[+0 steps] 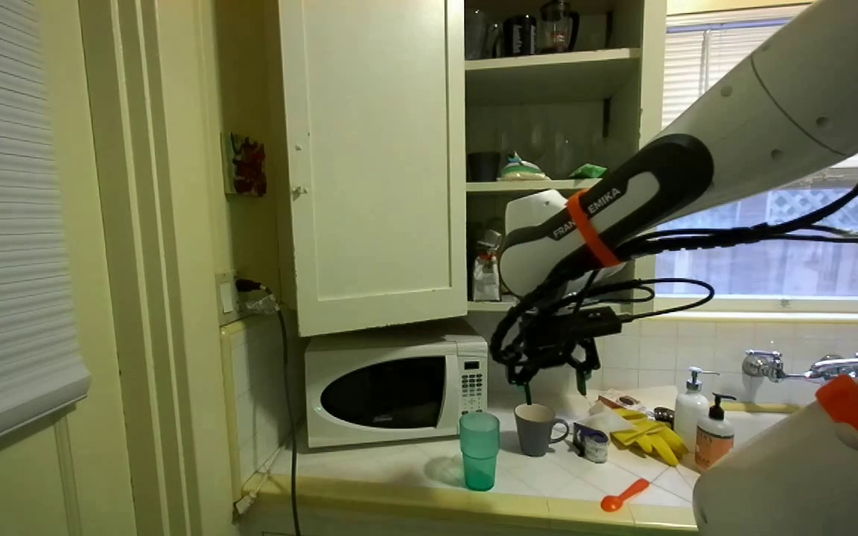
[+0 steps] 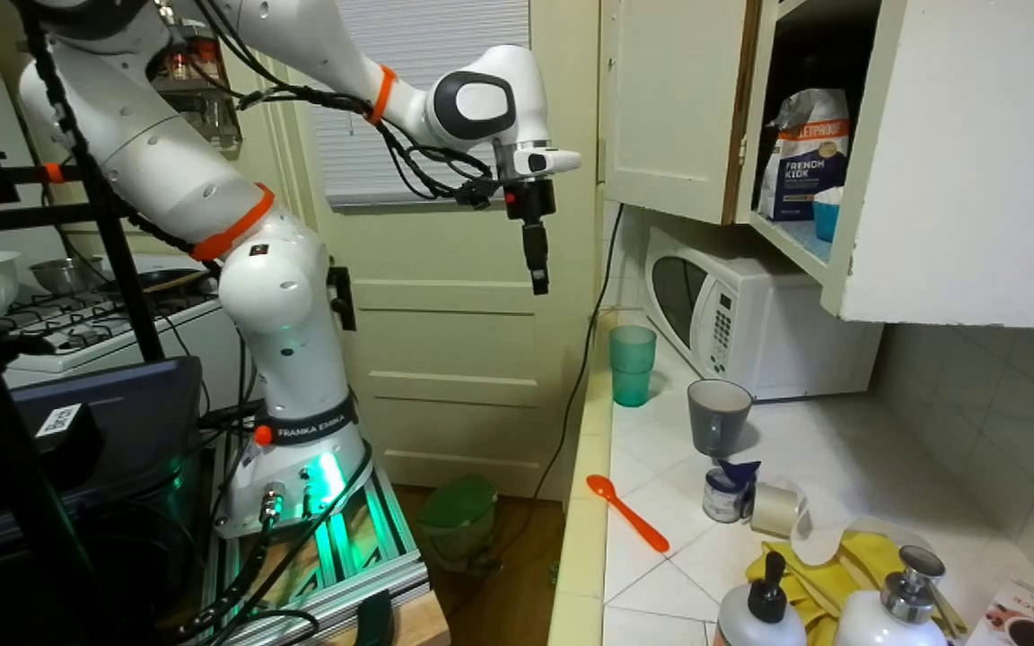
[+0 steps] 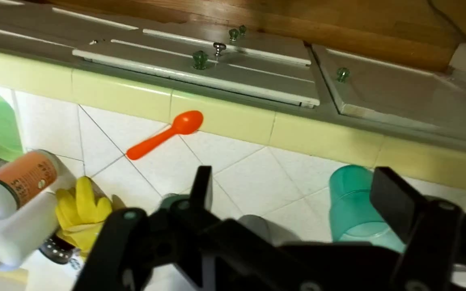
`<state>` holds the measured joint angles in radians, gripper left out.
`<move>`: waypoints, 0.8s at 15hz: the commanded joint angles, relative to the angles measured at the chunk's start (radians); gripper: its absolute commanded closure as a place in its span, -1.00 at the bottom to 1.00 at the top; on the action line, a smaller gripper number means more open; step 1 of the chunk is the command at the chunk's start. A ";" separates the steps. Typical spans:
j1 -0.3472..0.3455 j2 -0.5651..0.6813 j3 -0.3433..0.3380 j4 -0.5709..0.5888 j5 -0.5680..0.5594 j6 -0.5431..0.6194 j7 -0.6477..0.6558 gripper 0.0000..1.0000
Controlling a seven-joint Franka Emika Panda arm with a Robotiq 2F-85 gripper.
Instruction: Put the spoon on the glass
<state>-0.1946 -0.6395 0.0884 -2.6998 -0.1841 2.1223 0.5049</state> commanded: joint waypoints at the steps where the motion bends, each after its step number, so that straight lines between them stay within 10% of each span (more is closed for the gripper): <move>1: -0.093 -0.105 -0.035 -0.111 -0.016 0.077 0.078 -1.00; 12: -0.185 -0.049 -0.062 -0.045 -0.006 0.085 0.125 -1.00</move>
<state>-0.3887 -0.6922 0.0125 -2.7468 -0.1816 2.2148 0.6340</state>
